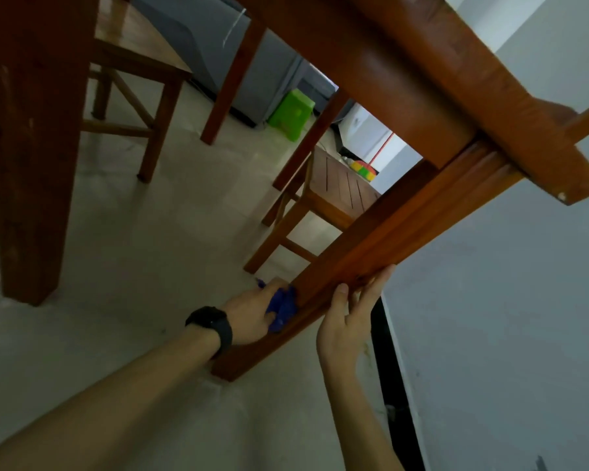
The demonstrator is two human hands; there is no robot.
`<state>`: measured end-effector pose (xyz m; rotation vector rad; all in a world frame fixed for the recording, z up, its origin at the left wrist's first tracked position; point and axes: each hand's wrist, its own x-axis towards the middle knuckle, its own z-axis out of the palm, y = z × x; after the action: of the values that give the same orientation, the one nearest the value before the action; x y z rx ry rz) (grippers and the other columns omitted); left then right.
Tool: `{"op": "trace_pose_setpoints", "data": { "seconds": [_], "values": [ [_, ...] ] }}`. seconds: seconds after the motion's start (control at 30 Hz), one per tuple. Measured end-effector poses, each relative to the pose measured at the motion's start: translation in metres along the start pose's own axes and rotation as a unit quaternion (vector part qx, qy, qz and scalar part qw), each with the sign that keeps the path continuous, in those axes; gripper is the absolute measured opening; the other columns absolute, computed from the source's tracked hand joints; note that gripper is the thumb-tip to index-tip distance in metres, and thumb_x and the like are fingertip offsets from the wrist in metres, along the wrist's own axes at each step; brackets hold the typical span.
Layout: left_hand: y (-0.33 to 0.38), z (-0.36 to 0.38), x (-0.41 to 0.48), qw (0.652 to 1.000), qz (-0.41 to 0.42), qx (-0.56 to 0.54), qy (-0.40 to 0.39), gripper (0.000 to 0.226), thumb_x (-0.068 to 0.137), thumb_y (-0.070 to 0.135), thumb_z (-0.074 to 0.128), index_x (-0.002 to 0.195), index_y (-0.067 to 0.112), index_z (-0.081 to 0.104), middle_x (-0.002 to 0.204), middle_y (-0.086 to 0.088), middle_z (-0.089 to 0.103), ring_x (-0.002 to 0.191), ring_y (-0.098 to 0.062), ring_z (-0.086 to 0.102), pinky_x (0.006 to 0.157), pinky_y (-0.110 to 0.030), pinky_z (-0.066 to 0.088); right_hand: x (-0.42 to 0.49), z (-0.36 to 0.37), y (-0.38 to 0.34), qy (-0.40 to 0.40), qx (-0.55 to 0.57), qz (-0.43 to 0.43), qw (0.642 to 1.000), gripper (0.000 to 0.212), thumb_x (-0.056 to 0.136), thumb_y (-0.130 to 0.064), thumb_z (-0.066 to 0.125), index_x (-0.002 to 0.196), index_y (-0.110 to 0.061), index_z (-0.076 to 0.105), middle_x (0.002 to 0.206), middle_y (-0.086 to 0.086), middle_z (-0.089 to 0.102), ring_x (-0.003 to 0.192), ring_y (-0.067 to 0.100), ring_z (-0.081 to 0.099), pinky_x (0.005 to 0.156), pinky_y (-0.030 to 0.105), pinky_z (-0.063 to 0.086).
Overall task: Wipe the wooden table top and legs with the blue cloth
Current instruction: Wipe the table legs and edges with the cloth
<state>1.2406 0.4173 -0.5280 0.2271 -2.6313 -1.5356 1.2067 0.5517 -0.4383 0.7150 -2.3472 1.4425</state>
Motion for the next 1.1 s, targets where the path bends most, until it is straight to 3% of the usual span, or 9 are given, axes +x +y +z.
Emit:
{"op": "trace_pose_setpoints", "data": {
  "seconds": [0.07,0.17,0.3,0.4,0.5,0.6,0.73,0.9,1.1],
  "values": [
    [-0.02,-0.011,-0.002,0.996,-0.051,0.042,-0.067,0.042,0.098,0.02,0.048,0.136,0.032,0.038,0.111,0.002,0.06,0.095,-0.017,0.06,0.083,-0.038,0.055,-0.001,0.002,0.001,0.003,0.003,0.008,1.0,0.068,0.101,-0.043,0.035,0.147,-0.057,-0.013,0.132,-0.059,0.009,0.125,-0.021,0.029,0.106,0.019,0.031],
    [-0.014,-0.038,0.002,0.996,-0.04,-0.055,0.05,0.037,0.1,0.028,0.047,0.136,0.039,0.041,0.123,0.011,0.058,0.109,-0.013,0.058,0.094,-0.039,0.05,-0.003,0.005,0.004,0.011,0.004,0.016,1.0,0.067,0.099,-0.047,0.036,0.145,-0.061,-0.012,0.131,-0.061,0.007,0.135,-0.001,0.028,0.11,0.029,0.031],
    [0.059,-0.061,0.015,0.949,0.094,-0.202,0.224,0.048,0.103,0.026,0.044,0.147,0.039,0.03,0.125,0.026,0.042,0.104,0.013,0.046,0.086,-0.008,0.037,-0.006,0.013,0.014,0.016,-0.017,0.004,1.0,0.07,0.102,-0.039,0.037,0.15,-0.051,-0.012,0.132,-0.06,0.011,0.123,-0.024,0.031,0.107,0.022,0.033],
    [0.074,-0.017,0.025,0.949,0.146,-0.186,0.21,0.044,0.104,0.031,0.038,0.144,0.047,0.031,0.139,0.015,0.042,0.114,-0.002,0.051,0.09,-0.016,0.045,-0.012,0.02,0.031,0.013,-0.052,-0.029,0.998,0.074,0.105,-0.025,0.04,0.151,-0.044,-0.014,0.143,-0.041,0.028,0.111,-0.03,0.04,0.101,0.015,0.04],
    [0.044,0.029,0.026,0.954,0.089,-0.196,0.207,0.043,0.105,0.038,0.032,0.148,0.044,0.028,0.14,0.006,0.044,0.118,-0.013,0.052,0.09,-0.021,0.045,-0.019,0.026,0.051,-0.003,-0.105,-0.034,0.994,0.081,0.103,-0.029,0.046,0.151,-0.044,-0.017,0.158,-0.01,0.026,0.13,-0.012,0.036,0.107,0.037,0.045],
    [-0.009,0.04,0.02,0.98,0.014,-0.137,0.142,0.043,0.105,0.038,0.033,0.145,0.052,0.024,0.135,0.006,0.046,0.112,-0.012,0.054,0.09,-0.027,0.045,-0.033,0.034,0.07,-0.036,-0.149,-0.021,0.988,0.082,0.103,-0.032,0.045,0.15,-0.046,-0.02,0.164,-0.008,0.01,0.14,0.008,0.028,0.108,0.049,0.044],
    [-0.077,0.036,0.009,0.997,-0.064,-0.053,0.001,0.047,0.104,0.022,0.037,0.145,0.043,0.036,0.132,-0.002,0.057,0.106,-0.016,0.059,0.095,-0.039,0.051,-0.044,0.04,0.084,-0.06,-0.145,-0.007,0.988,0.078,0.103,-0.036,0.041,0.149,-0.047,-0.02,0.163,-0.008,0.012,0.135,0.004,0.027,0.108,0.049,0.044],
    [-0.06,-0.002,0.04,0.972,-0.039,-0.142,0.185,0.044,0.101,0.028,0.043,0.141,0.046,0.039,0.137,0.007,0.053,0.116,-0.011,0.056,0.1,-0.036,0.048,-0.046,0.044,0.088,-0.054,-0.13,0.001,0.99,0.076,0.101,-0.038,0.04,0.15,-0.048,-0.017,0.163,-0.006,0.016,0.137,0.005,0.028,0.109,0.038,0.04],
    [-0.018,0.059,0.041,0.963,0.01,-0.168,0.21,0.038,0.105,0.037,0.031,0.141,0.049,0.038,0.128,0.012,0.046,0.106,-0.008,0.052,0.084,-0.022,0.042,-0.046,0.047,0.095,-0.034,-0.134,-0.01,0.99,0.077,0.102,-0.034,0.043,0.151,-0.047,-0.015,0.162,-0.003,0.021,0.142,0.016,0.035,0.108,0.048,0.045]
  ]
}}
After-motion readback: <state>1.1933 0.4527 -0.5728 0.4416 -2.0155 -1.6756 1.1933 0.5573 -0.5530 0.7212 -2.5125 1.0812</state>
